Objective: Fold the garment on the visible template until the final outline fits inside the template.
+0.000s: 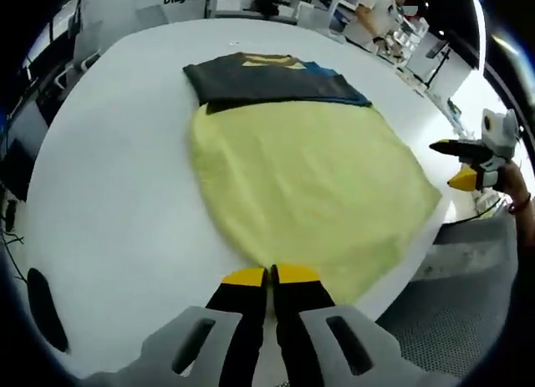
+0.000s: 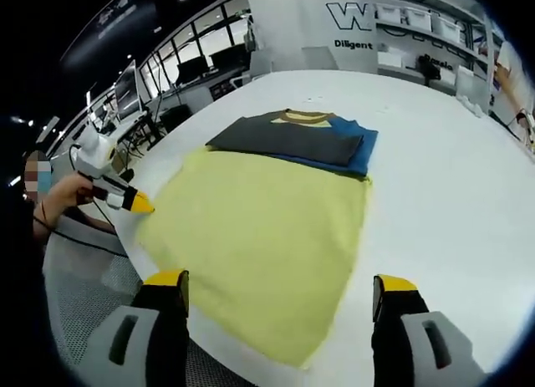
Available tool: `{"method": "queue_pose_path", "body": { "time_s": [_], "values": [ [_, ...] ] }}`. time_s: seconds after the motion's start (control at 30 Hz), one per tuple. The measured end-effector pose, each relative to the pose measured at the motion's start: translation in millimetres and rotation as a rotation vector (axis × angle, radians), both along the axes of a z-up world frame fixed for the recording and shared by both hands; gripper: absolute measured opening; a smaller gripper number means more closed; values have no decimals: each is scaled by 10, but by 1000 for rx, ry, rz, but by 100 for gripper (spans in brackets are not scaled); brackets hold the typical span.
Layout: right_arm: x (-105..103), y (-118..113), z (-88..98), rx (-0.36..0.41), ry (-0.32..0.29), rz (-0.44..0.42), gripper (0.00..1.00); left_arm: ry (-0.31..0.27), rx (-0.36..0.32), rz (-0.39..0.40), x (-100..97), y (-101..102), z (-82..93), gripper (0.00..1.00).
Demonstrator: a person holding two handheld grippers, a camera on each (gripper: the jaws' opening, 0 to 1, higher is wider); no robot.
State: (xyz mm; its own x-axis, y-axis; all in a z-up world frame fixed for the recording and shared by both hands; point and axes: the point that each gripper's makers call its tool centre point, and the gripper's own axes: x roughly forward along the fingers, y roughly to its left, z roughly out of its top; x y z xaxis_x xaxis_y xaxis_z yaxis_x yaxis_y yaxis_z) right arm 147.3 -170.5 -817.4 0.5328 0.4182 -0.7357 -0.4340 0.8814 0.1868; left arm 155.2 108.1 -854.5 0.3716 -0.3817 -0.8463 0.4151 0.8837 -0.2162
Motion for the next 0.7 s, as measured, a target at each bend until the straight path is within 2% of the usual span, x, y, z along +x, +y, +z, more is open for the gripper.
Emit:
{"method": "queue_pose_path", "body": {
  "time_s": [0.17, 0.37, 0.6, 0.7],
  "values": [
    [-15, -30, -15, -7, 7, -6, 88, -9, -17, -31, 63, -140, 127, 0],
    [-12, -45, -27, -10, 9, -14, 88, -26, -47, -92, 221, -423, 208, 0],
    [-9, -53, -25, -5, 8, -24, 87, -11, -70, -136, 304, -714, 129, 0],
    [-15, -70, -40, -8, 13, -31, 87, 10, -71, -144, 278, -782, 53, 0]
  ]
}}
